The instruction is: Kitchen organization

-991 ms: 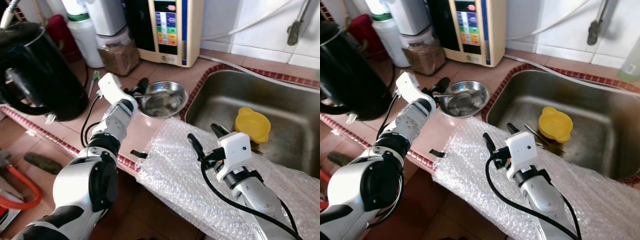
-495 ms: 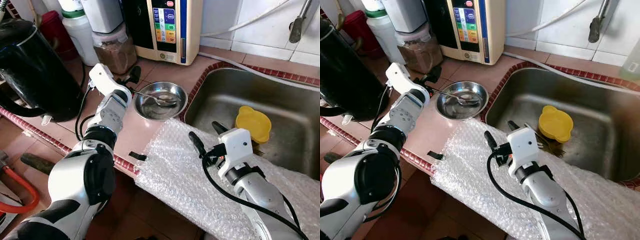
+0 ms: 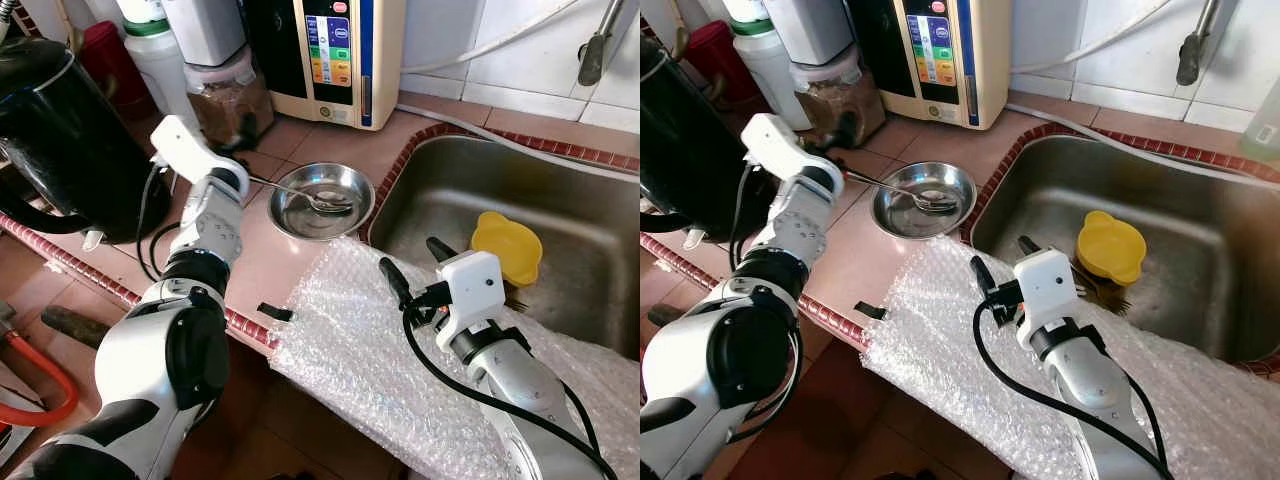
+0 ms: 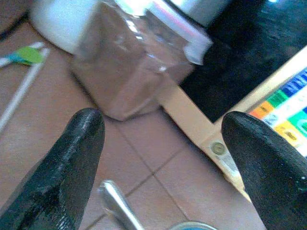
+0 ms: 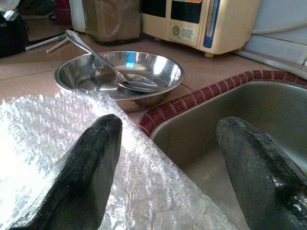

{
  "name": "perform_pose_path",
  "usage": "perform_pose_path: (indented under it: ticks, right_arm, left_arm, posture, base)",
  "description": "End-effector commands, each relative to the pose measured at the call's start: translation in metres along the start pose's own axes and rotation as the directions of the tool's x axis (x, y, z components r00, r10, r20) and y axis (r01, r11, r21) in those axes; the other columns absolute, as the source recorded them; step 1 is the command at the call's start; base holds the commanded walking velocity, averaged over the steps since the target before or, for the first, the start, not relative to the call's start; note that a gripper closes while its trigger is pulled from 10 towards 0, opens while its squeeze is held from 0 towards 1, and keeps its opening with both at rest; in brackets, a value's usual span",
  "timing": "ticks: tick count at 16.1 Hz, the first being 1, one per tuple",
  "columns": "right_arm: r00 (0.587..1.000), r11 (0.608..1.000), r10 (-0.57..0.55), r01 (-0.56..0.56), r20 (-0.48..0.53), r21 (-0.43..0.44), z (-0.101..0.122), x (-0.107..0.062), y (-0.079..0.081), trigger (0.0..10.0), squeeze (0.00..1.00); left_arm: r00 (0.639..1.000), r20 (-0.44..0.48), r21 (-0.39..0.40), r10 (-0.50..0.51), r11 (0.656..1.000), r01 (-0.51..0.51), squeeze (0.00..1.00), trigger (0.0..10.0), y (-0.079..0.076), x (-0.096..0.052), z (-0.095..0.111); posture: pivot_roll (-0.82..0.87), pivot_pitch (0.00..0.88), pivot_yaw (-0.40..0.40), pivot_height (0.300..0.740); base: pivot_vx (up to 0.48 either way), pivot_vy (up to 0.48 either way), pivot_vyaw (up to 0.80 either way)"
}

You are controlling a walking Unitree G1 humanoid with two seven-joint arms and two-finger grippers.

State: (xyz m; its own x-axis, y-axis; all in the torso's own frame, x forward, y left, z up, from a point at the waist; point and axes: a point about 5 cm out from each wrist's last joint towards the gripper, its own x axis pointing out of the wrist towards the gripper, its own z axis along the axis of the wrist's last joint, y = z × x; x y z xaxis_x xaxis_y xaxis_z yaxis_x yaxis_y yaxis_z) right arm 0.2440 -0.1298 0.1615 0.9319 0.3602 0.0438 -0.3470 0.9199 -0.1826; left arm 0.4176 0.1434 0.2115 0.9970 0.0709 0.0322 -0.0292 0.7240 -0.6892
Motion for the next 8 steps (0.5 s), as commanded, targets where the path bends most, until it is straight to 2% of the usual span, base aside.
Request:
perform_pose_path:
  ticks: [1, 3, 5, 8]
  right_arm:
    - [1.0, 1.0, 0.012, -0.012, 0.0, -0.002, -0.001, 0.002, 0.001, 10.0, 0.24]
    - [1.0, 1.0, 0.015, -0.015, 0.0, -0.006, -0.001, 0.003, 0.001, 10.0, 0.24]
    - [1.0, 1.0, 0.022, -0.022, 0.001, -0.013, 0.0, 0.002, 0.002, 10.0, 0.24]
    - [0.993, 0.993, 0.115, -0.115, 0.005, 0.005, 0.005, -0.001, 0.011, 10.0, 0.24]
  left_arm:
    - [0.998, 0.03, -0.024, 0.048, 0.999, -0.048, 0.0, 10.0, 0.012, -0.001, 0.006]
    - [0.995, -0.027, 0.008, 0.098, 0.995, -0.098, 0.0, 10.0, 0.021, -0.003, -0.003]
    - [0.988, -0.103, -0.036, 0.117, 0.992, -0.121, 0.0, 10.0, 0.028, -0.007, -0.019]
    - [0.98, -0.172, -0.103, 0.101, 0.987, -0.12, 0.0, 10.0, 0.023, -0.009, -0.033]
  posture:
    - [-0.3, 0.133, 0.16, 0.74]
    - [-0.3, 0.133, 0.158, 0.74]
    - [-0.31, 0.135, 0.154, 0.74]
    - [-0.33, 0.14, 0.14, 0.74]
  base:
    - [0.0, 0.0, 0.0]
    - [0.0, 0.0, 0.0]
    - [0.0, 0.0, 0.0]
    - [0.0, 0.0, 0.0]
